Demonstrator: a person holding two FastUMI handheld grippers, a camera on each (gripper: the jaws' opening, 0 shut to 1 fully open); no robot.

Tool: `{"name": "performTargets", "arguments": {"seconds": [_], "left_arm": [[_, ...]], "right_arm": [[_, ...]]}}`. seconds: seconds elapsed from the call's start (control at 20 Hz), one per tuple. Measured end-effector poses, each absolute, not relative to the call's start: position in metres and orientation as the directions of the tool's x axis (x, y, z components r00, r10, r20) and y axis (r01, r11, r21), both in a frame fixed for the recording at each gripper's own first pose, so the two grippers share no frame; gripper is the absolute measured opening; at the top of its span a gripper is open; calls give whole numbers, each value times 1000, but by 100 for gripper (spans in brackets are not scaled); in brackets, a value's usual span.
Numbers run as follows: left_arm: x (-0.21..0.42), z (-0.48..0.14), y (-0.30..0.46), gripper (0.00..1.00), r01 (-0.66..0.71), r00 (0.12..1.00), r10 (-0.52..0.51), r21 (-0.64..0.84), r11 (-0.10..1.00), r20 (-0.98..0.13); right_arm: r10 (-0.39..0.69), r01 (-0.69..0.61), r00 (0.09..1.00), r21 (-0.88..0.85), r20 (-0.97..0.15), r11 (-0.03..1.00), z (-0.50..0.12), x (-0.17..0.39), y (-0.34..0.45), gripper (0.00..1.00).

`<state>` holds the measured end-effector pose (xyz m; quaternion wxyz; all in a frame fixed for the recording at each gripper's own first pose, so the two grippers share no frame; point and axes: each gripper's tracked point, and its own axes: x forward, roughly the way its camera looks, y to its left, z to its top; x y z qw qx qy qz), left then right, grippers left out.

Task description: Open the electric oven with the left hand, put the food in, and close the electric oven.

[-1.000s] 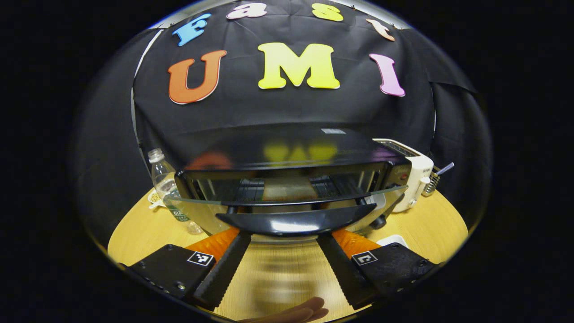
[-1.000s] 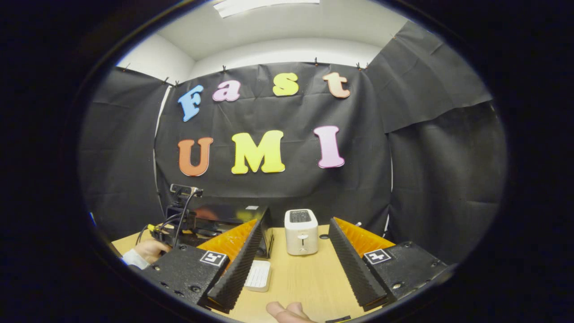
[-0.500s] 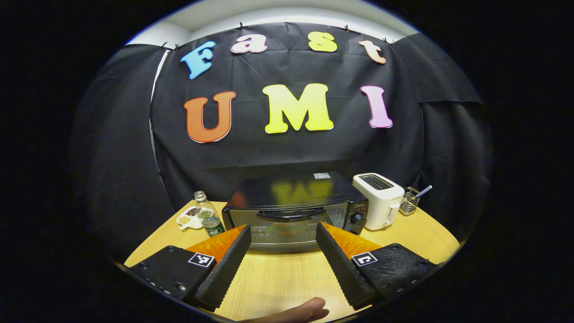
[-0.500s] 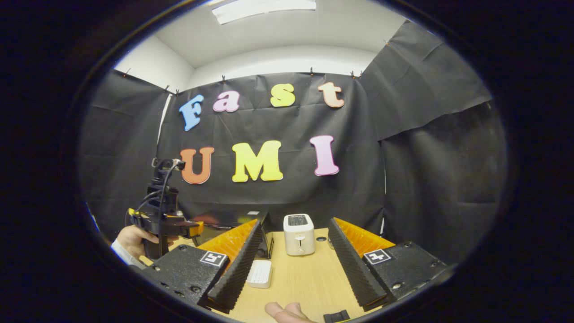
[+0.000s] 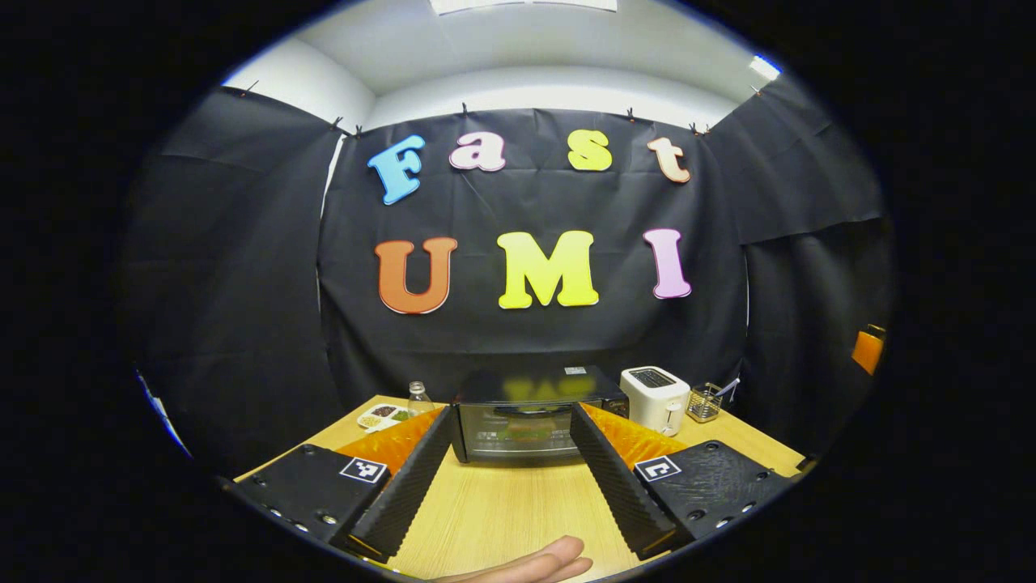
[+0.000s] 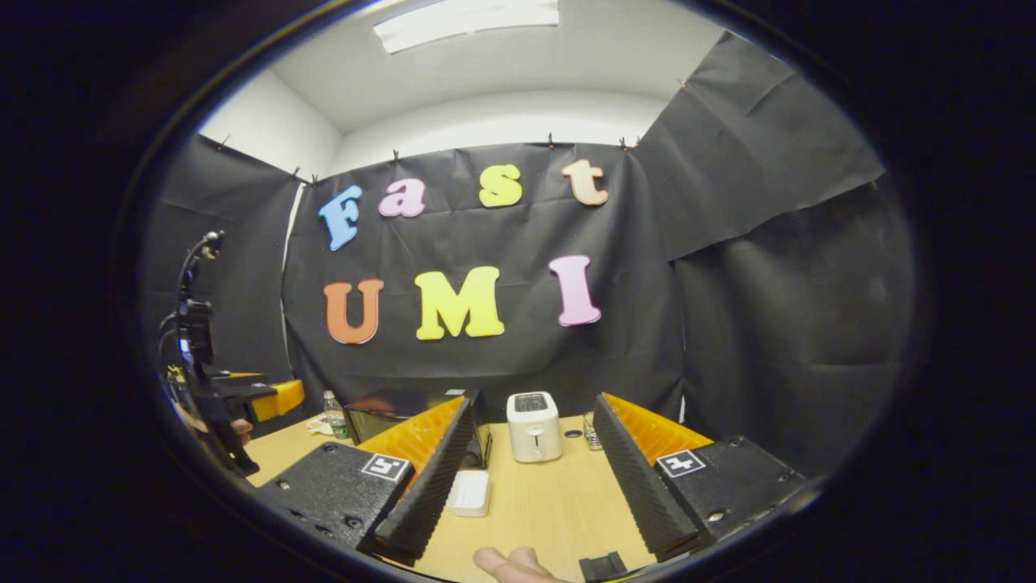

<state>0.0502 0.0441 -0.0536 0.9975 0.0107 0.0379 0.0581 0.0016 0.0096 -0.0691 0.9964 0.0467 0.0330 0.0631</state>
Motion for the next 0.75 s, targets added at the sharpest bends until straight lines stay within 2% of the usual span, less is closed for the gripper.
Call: {"name": "performTargets", "arguments": {"seconds": [0.2,0.5,0.75], "left_arm": [[13,-30,51,95,-146,989,146,26,989,-1],[-28,-49,64,95,-206,979,206,48,977,-3],[-42,-54,58,95,-185,983,185,12,983,-10]], "right_arm": [[121,-119,992,58,-25,991,-51,1,4,96],[146,-144,988,55,-44,988,-60,-3,13,96],[165,-163,985,50,-49,985,-63,-9,23,96]]}}
